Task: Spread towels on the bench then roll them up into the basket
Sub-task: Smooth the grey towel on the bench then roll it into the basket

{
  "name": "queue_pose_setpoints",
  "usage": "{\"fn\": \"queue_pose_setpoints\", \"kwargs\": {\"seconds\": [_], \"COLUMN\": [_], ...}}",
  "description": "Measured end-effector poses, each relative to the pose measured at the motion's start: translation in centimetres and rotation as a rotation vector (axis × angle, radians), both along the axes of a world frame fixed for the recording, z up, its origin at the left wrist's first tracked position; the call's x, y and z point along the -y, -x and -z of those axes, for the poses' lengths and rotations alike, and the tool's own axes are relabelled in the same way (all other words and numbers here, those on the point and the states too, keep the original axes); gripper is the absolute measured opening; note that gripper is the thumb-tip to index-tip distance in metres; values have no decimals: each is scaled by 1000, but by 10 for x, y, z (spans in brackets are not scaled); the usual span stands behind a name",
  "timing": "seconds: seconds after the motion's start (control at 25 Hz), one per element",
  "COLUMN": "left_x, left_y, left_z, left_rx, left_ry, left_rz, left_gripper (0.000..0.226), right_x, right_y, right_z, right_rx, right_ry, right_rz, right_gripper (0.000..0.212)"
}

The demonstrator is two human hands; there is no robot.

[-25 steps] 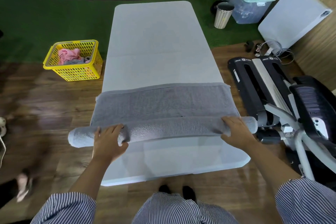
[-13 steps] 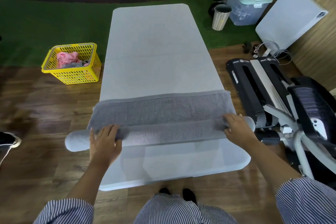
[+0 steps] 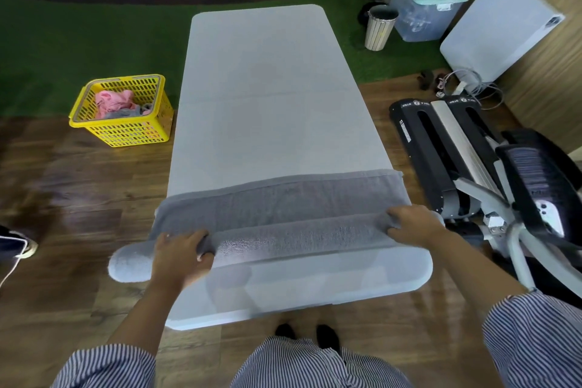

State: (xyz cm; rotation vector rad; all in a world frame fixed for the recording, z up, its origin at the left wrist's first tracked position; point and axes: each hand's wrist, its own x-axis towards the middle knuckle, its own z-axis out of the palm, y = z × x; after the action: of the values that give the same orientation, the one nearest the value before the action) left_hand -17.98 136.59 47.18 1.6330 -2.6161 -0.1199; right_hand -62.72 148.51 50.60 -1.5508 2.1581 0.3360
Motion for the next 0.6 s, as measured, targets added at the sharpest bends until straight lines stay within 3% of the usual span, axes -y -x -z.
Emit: {"fn": "queue_pose_setpoints", "kwargs": {"seconds": [0.12,0.24,0.4,0.52,0.6], "left_x": [5,2,1,1,3], "left_y": [0,7,8,7,4], "left_z": [-2,3,7,-5,-11], "left_rx": [-28,-64,-9,29,7], "left_ry": [61,52,-57,-71,-125], "left_rz": [-27,-60,-58,-28,-5], "left_gripper": [42,45,59,41,38], "right_x": [6,10,4,5,7], "right_y": [-4,-11,-12,-14,-15], "right_z": [-1,11,21,10,-5], "right_rx": [-52,18,41,3,-36], "right_ry": [150,341,210,223,100], "right_rz": [-23,-15,-53,-44,-38], "right_gripper": [31,36,56,37,23]}}
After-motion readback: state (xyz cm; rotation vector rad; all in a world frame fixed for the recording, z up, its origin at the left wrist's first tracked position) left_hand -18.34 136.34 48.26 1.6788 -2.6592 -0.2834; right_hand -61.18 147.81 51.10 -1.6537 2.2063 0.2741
